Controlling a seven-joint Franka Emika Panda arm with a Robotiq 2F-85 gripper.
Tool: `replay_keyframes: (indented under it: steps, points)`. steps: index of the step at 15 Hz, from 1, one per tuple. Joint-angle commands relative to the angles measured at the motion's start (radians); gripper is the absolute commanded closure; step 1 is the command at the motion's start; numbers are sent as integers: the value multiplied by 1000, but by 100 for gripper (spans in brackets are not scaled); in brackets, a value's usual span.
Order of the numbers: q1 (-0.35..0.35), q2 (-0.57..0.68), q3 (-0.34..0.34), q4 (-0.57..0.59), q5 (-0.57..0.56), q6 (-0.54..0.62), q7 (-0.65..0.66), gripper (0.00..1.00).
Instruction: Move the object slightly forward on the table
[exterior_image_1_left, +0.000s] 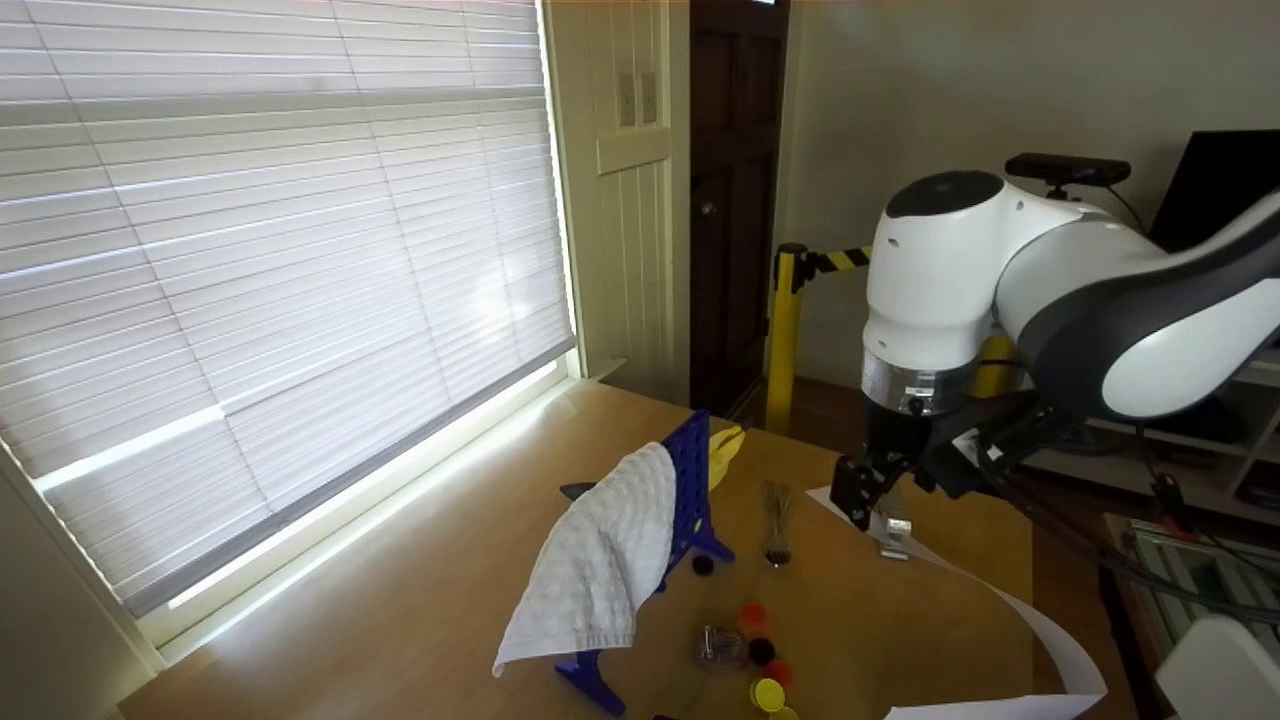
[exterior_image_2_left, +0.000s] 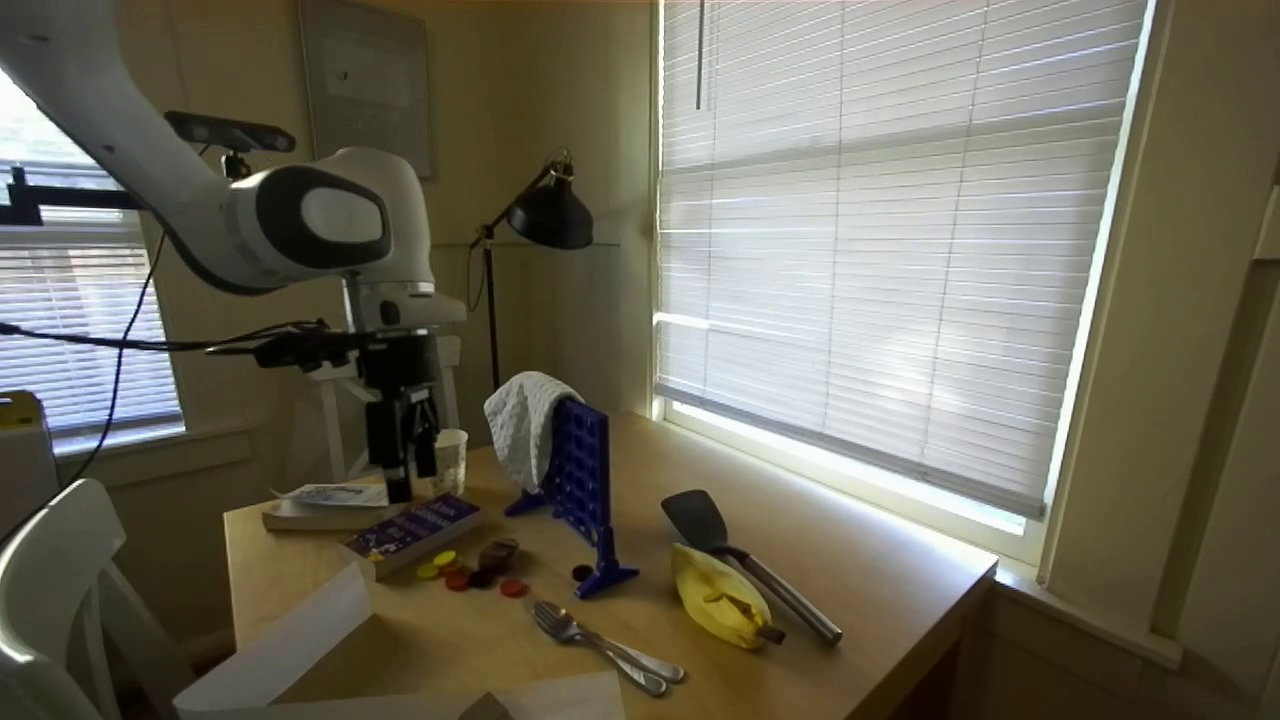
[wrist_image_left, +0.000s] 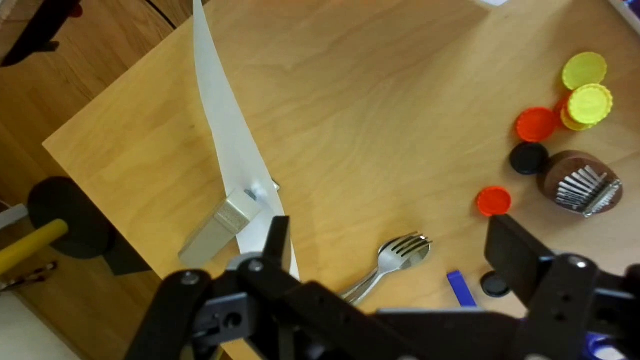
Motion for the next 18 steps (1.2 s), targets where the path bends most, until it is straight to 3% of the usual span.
replay_keyframes:
  steps: [1, 5, 6, 14, 18]
  points:
    - [-22, 0, -31, -86, -28, 109, -25, 0]
    - [-68, 37, -60, -87, -84, 133, -74, 0]
    - [-47, 12, -45, -87, -45, 103, -47, 0]
    - [-54, 42, -61, -81, -43, 118, -96, 0]
    - [-84, 146, -54, -63, -144, 206, -50, 0]
